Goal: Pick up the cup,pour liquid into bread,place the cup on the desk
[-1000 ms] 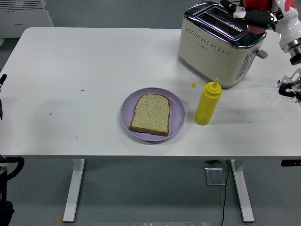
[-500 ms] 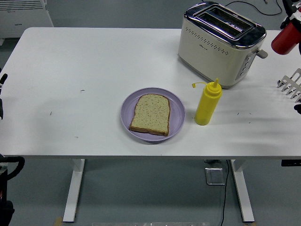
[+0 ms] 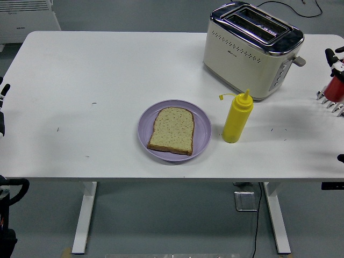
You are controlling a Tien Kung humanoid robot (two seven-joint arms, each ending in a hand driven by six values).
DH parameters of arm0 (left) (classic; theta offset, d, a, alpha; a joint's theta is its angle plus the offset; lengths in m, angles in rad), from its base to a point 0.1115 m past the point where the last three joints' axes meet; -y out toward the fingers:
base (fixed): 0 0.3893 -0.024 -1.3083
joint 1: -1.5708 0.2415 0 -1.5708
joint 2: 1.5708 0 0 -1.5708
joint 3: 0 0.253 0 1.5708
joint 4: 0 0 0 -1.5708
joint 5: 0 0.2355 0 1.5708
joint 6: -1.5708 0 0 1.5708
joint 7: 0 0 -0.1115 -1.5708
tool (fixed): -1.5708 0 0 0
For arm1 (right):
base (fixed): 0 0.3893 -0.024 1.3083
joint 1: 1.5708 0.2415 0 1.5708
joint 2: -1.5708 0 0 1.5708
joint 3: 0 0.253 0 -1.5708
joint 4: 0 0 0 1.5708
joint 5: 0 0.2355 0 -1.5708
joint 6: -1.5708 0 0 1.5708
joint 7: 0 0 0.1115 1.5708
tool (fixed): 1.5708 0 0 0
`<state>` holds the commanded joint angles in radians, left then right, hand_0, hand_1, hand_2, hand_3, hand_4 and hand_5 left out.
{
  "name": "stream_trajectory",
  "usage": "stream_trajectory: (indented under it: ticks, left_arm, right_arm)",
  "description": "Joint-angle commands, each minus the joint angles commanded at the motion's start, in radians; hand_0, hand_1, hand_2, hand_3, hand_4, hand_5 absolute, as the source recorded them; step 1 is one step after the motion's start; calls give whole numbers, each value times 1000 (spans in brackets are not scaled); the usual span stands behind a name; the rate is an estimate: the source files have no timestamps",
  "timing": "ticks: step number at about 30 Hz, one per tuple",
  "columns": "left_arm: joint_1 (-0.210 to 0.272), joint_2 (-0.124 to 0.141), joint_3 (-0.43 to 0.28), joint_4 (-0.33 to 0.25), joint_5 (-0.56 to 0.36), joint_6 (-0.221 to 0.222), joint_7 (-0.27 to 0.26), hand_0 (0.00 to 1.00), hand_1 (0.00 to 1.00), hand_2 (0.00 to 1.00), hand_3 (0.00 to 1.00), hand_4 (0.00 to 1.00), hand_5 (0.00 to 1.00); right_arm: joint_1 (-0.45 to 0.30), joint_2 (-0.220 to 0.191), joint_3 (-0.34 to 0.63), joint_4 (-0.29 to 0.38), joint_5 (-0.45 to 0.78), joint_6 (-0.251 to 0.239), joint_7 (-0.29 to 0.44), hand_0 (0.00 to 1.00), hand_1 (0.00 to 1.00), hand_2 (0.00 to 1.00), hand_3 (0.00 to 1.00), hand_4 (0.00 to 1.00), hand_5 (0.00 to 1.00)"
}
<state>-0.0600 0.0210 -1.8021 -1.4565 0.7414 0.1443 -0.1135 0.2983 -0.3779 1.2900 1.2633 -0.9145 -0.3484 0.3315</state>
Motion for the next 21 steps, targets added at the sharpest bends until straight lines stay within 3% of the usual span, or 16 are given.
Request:
stream_trajectory:
  ticks: [9, 10, 21]
  left_arm:
    - [-2, 0, 2, 0, 0, 0, -1, 713, 751, 779, 689, 660, 998]
    - [-2, 0, 2, -1, 0, 0, -1, 713, 750, 779, 689, 660, 998]
    - [0, -1, 5, 0, 0, 1, -1, 714, 750, 779, 689, 660, 998]
  right_arm:
    - [-34, 30, -59, -64, 56, -36, 63, 23, 48, 207, 368, 812, 237]
    - [-35, 33, -69, -73, 64, -39, 68, 75, 121, 248, 374, 811, 242]
    - [-16, 76, -163, -149, 123, -55, 111, 113, 145, 274, 375, 809, 243]
